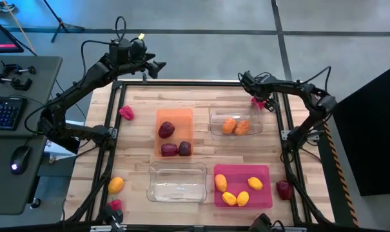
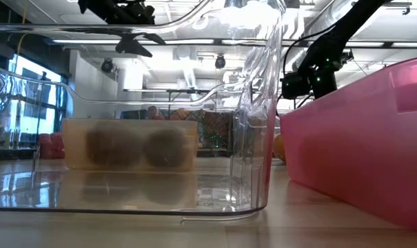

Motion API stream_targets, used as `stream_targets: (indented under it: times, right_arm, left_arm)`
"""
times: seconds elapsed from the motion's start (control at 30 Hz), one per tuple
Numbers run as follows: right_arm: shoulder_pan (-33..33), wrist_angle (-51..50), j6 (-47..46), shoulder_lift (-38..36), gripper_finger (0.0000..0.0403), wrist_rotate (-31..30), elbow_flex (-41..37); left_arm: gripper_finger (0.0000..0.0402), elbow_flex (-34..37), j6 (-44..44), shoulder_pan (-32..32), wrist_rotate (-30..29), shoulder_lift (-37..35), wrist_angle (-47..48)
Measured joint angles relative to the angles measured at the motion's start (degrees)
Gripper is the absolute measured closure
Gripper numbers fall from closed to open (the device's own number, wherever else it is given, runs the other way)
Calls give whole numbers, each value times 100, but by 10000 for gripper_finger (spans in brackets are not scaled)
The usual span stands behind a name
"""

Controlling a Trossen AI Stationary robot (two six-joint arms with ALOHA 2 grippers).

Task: Sort produce into baskets
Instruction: Put the top right bell pepper into the bottom transparent bin

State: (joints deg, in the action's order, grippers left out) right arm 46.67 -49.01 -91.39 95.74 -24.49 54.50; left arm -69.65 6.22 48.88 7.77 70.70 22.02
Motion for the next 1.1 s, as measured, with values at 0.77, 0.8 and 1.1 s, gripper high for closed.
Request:
stream_targets:
  times: [0.77, 0.8, 1.1]
  right_arm:
    - [22, -44, -10, -358, 89, -119, -48]
    - [51, -42, -16, -358, 86, -83, -46]
    - [185, 120, 13, -360, 9, 80, -39]
  left_arm:
    - [41, 0, -92, 0, -2, 0, 85]
    - [41, 0, -94, 0, 0, 0, 85]
    - [41, 0, -92, 0, -2, 0, 87]
